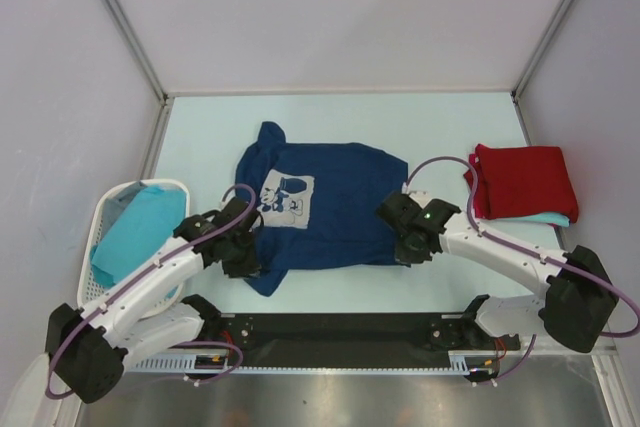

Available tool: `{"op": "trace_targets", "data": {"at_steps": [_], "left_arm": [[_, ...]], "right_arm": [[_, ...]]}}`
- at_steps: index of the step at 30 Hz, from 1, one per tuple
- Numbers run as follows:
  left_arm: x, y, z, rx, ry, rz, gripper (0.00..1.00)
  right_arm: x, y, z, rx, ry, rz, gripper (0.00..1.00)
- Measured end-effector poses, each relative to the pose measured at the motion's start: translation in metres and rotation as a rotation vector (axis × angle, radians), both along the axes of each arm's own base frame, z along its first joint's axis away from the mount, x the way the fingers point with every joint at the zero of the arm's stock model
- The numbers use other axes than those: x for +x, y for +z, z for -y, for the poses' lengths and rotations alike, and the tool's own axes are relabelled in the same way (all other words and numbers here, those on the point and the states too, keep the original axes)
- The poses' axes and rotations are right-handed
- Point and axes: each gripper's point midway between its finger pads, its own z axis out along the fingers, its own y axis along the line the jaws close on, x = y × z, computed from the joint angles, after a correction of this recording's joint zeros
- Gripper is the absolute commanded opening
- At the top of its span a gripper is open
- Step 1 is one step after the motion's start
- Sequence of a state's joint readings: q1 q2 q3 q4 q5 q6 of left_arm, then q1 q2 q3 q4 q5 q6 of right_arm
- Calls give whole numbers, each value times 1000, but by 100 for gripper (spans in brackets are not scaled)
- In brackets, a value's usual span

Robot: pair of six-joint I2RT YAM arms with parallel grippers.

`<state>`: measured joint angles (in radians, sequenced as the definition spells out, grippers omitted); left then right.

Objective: Fold and stack the t-shirts
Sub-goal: Flatten out the tshirt

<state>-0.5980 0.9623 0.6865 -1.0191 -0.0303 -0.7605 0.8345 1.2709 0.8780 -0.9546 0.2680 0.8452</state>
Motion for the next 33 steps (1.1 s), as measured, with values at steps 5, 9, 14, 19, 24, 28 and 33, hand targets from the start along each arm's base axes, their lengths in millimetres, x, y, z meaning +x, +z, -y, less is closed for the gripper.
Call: {"op": "trace_targets", "data": {"at_steps": [5, 9, 14, 19, 24, 28, 33], "left_arm": [[40, 56, 13, -39, -10, 184, 66], [86, 129, 30, -99, -4, 412, 70], [142, 176, 50, -129, -5, 575, 67], [203, 135, 51, -67, 38, 517, 65], [248, 70, 41, 22, 55, 372, 60], [269, 46, 38, 31, 66, 329, 61], [276, 41, 36, 25, 62, 322, 58]], "right_arm": [[27, 35, -16, 33, 33, 111, 48], [72, 93, -41, 94, 55, 280, 49], [136, 137, -53, 146, 17, 419, 46], [205, 117, -42, 99, -48, 418, 43], [272, 80, -37, 15, -54, 390, 39], [315, 55, -41, -14, -47, 384, 38], [346, 11, -31, -40, -70, 325, 37]]}}
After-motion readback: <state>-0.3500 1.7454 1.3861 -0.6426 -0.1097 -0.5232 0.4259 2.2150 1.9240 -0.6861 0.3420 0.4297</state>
